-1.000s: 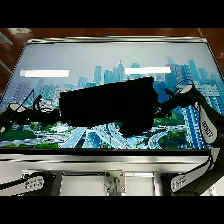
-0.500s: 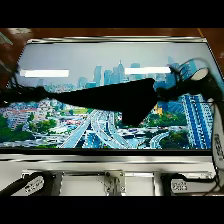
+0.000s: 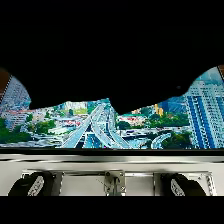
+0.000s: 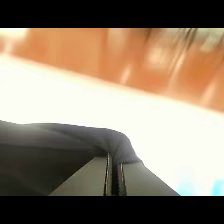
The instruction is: Fold the shirts.
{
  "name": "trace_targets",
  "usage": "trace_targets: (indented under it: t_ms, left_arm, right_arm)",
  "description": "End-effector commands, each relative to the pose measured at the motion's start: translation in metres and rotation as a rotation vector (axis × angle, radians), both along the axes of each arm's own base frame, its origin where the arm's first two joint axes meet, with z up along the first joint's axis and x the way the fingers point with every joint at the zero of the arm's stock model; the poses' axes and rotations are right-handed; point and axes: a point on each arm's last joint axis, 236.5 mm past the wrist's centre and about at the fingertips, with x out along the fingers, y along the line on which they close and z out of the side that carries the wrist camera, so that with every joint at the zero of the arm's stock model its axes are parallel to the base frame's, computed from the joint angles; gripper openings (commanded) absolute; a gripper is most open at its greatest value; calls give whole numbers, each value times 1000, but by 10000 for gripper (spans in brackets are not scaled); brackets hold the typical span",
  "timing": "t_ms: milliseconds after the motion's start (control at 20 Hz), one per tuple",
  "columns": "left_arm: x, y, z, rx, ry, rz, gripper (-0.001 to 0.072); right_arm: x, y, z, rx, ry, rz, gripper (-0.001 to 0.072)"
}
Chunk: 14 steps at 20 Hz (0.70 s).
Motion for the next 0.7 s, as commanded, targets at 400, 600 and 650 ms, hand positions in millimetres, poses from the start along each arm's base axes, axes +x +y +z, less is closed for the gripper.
trace_targets:
  t_ms: [400,600,650]
  left_arm:
    - [13,20,-99,15,348,70,40]
    - [74,42,-208,-27,643,82,40]
    - [89,48,-236,-34,721,87,40]
  right_arm:
    - [-14,-24,-67,2,322,-106,59]
    - [59,-29,-174,77,713,-111,59]
    - [84,-28,-199,98,766,-98,59]
